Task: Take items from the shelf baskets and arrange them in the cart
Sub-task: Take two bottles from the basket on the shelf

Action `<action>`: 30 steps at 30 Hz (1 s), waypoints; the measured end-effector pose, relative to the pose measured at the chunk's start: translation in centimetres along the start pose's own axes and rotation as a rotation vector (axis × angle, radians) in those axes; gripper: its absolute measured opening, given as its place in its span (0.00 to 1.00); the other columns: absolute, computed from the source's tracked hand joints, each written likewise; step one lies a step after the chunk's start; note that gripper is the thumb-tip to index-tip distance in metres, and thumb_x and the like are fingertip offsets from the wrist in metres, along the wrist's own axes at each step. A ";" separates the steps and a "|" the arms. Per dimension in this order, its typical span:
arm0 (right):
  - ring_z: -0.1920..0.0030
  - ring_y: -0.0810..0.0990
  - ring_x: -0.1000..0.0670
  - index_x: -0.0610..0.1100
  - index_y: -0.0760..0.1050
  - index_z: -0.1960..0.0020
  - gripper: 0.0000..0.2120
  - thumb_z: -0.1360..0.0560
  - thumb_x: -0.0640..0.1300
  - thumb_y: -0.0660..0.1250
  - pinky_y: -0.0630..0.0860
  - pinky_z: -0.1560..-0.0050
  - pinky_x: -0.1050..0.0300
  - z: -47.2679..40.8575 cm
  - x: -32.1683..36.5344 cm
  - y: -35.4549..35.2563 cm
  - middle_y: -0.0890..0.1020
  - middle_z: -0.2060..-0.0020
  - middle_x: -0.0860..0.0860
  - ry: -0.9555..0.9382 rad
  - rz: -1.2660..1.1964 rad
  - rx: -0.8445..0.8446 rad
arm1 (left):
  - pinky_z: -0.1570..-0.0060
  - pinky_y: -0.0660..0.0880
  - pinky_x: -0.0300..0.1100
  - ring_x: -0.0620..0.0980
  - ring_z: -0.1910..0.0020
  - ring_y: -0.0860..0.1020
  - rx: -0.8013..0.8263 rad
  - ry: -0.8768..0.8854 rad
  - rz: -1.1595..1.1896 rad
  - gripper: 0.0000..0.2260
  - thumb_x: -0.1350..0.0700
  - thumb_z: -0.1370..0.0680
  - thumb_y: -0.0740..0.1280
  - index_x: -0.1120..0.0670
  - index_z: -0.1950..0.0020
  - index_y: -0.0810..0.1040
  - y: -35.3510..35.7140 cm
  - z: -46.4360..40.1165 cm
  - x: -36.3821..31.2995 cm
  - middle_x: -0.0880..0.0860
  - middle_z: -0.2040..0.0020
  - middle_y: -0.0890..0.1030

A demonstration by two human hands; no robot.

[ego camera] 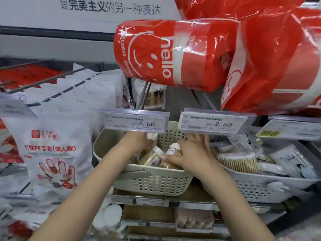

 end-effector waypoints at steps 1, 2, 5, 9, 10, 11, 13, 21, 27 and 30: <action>0.32 0.65 0.44 0.50 0.76 0.49 0.30 0.34 0.74 0.62 0.58 0.31 0.44 0.0 0.1 -0.2 0.76 0.40 0.49 -0.016 -0.027 0.027 | 0.67 0.65 0.32 0.39 0.62 0.72 -0.013 -0.010 -0.002 0.14 0.57 0.26 0.70 0.42 0.62 0.68 0.0 0.1 0.1 0.41 0.62 0.73; 0.39 0.72 0.46 0.50 0.75 0.51 0.29 0.35 0.74 0.64 0.66 0.39 0.48 0.1 0.2 -0.3 0.79 0.47 0.51 -0.020 -0.073 0.049 | 0.65 0.67 0.33 0.40 0.61 0.73 -0.025 -0.010 0.009 0.13 0.57 0.27 0.71 0.42 0.61 0.69 -0.1 0.2 0.2 0.41 0.61 0.74; 0.55 0.77 0.51 0.52 0.74 0.50 0.27 0.36 0.72 0.68 0.70 0.55 0.55 0.2 0.1 -0.6 0.80 0.60 0.55 -0.041 -0.180 0.055 | 0.53 0.75 0.42 0.45 0.53 0.77 -0.080 0.017 0.112 0.08 0.57 0.28 0.72 0.45 0.54 0.77 -0.4 0.3 0.2 0.44 0.55 0.79; 0.60 0.73 0.59 0.55 0.72 0.53 0.24 0.41 0.67 0.74 0.68 0.58 0.58 0.4 -0.1 -0.4 0.76 0.65 0.60 -0.052 -0.302 -0.023 | 0.59 0.74 0.37 0.42 0.58 0.78 -0.206 0.096 0.166 0.05 0.57 0.27 0.72 0.51 0.57 0.76 -1.2 0.9 -0.2 0.45 0.60 0.79; 0.57 0.74 0.58 0.55 0.72 0.53 0.25 0.42 0.65 0.76 0.69 0.55 0.56 0.4 -0.3 -0.3 0.77 0.63 0.61 -0.052 -0.337 -0.056 | 0.62 0.71 0.35 0.42 0.60 0.76 -0.238 0.109 0.182 0.06 0.57 0.27 0.72 0.51 0.59 0.74 -1.6 1.2 -0.3 0.45 0.62 0.78; 0.52 0.75 0.56 0.56 0.72 0.51 0.26 0.42 0.62 0.78 0.69 0.50 0.55 0.4 -0.5 -0.2 0.77 0.58 0.61 -0.056 -0.362 -0.091 | 0.63 0.70 0.34 0.42 0.61 0.76 -0.262 0.099 0.222 0.07 0.55 0.27 0.72 0.51 0.60 0.74 -1.9 1.7 -0.4 0.45 0.63 0.77; 0.42 0.71 0.50 0.53 0.74 0.42 0.31 0.42 0.55 0.80 0.68 0.42 0.54 0.3 -0.9 0.1 0.75 0.47 0.56 -0.053 -0.396 -0.157 | 0.61 0.70 0.30 0.39 0.59 0.77 -0.319 0.129 0.312 0.07 0.54 0.28 0.73 0.49 0.59 0.75 -2.5 3.2 -0.5 0.43 0.62 0.78; 0.46 0.69 0.62 0.55 0.73 0.43 0.26 0.37 0.43 0.79 0.66 0.49 0.70 2.9 -0.7 0.4 0.72 0.47 0.61 -0.237 -0.657 -0.424 | 0.48 0.73 0.34 0.36 0.48 0.76 -0.511 0.252 0.314 0.19 0.45 0.33 0.74 0.44 0.45 0.74 -1.8 11.4 -0.9 0.38 0.50 0.79; 0.40 0.72 0.63 0.56 0.68 0.37 0.32 0.35 0.41 0.79 0.69 0.39 0.69 8.1 0.2 -0.3 0.73 0.42 0.62 -0.385 -0.737 -0.557 | 0.48 0.73 0.32 0.38 0.46 0.77 -0.634 0.235 0.392 0.20 0.39 0.34 0.74 0.37 0.45 0.72 -1.6 18.0 -1.4 0.36 0.47 0.78; 0.42 0.75 0.60 0.60 0.67 0.40 0.32 0.37 0.48 0.80 0.73 0.43 0.67 11.0 1.5 -0.3 0.75 0.43 0.60 -0.450 -0.897 -0.508 | 0.49 0.74 0.34 0.42 0.46 0.78 -0.697 0.212 0.444 0.19 0.41 0.33 0.72 0.37 0.45 0.72 -1.2 21.7 -0.6 0.39 0.47 0.78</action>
Point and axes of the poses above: each hand's wrist, its own z-axis away from the middle knuckle, its own y-axis out of the palm, x = y × z, the point moved 1 cm from there along -z, towards the middle knuckle
